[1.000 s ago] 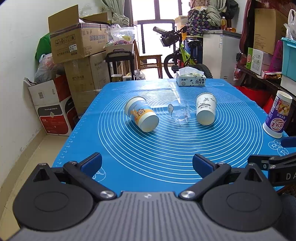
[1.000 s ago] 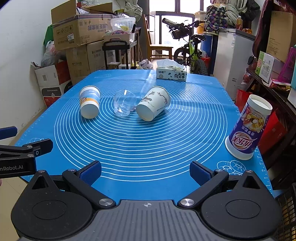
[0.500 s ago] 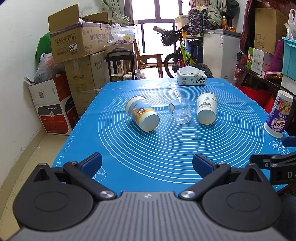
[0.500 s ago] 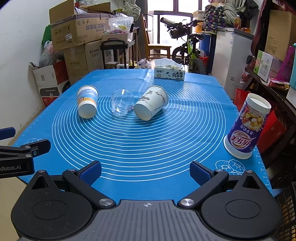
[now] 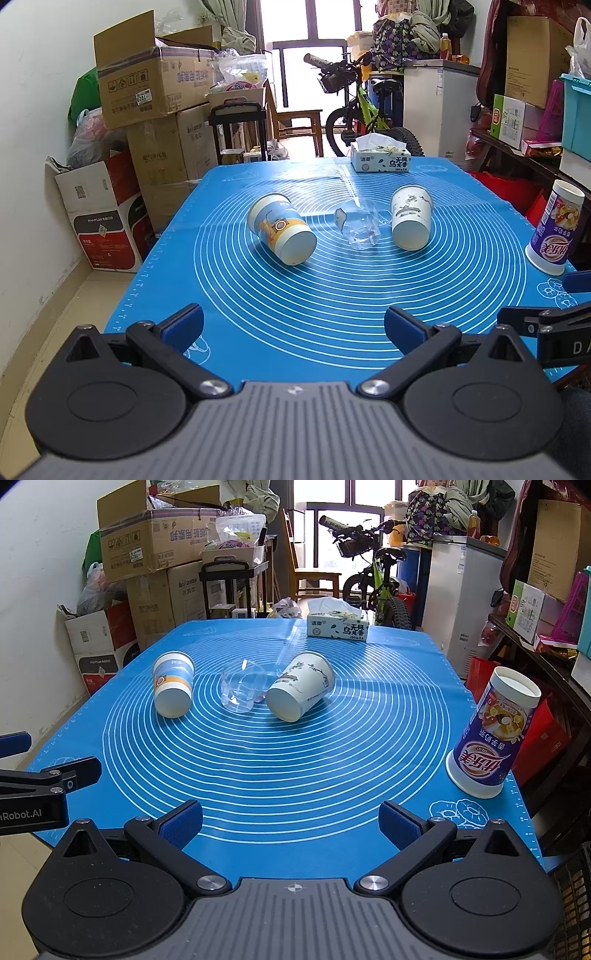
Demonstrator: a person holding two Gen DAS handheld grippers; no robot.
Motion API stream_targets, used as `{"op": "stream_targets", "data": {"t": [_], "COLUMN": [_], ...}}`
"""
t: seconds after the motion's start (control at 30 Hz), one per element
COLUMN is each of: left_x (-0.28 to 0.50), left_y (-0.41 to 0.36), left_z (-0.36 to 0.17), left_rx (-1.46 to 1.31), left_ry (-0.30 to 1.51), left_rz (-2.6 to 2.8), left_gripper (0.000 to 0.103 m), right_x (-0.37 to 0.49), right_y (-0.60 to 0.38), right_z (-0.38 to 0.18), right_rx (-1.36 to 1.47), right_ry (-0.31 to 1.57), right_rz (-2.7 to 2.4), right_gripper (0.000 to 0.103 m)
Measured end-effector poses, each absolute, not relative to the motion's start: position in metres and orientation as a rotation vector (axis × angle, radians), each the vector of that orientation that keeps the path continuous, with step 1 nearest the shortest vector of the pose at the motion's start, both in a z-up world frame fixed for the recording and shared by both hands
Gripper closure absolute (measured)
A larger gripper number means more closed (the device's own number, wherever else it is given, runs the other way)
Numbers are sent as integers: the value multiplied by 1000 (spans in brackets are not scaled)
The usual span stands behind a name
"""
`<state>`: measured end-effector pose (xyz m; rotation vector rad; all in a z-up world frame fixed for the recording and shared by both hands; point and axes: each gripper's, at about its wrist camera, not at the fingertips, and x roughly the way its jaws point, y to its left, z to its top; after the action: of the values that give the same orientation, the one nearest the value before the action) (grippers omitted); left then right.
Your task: Flip cup upside down
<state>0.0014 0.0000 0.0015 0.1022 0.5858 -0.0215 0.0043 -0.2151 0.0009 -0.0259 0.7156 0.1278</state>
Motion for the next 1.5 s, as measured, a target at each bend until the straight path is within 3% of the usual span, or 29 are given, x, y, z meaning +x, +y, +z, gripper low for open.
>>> {"op": "stream_targets", "data": {"t": [0.37, 0.77, 1.27, 1.37, 1.5], "left_x": [24, 108, 206, 212, 221], "left_y": [4, 11, 19, 14, 17], "left_z": [2, 1, -47, -52, -56], "left_rx": [95, 46, -14, 19, -23], "left_ry": [581, 595, 736, 753, 811], "left_rz": [-13, 2, 61, 31, -8], "left_gripper": [1, 1, 2, 18, 33], "right_x": [20, 76, 133, 135, 136], "right_y": [-225, -240, -244, -243, -246], "right_z": [-1, 0, -15, -20, -26], "right_rx": [22, 73, 73, 64, 78], "right_ry": [691, 642, 642, 650, 667], "right_rz": [103, -5, -60, -66, -74], "right_gripper": [0, 0, 0, 0, 0]}}
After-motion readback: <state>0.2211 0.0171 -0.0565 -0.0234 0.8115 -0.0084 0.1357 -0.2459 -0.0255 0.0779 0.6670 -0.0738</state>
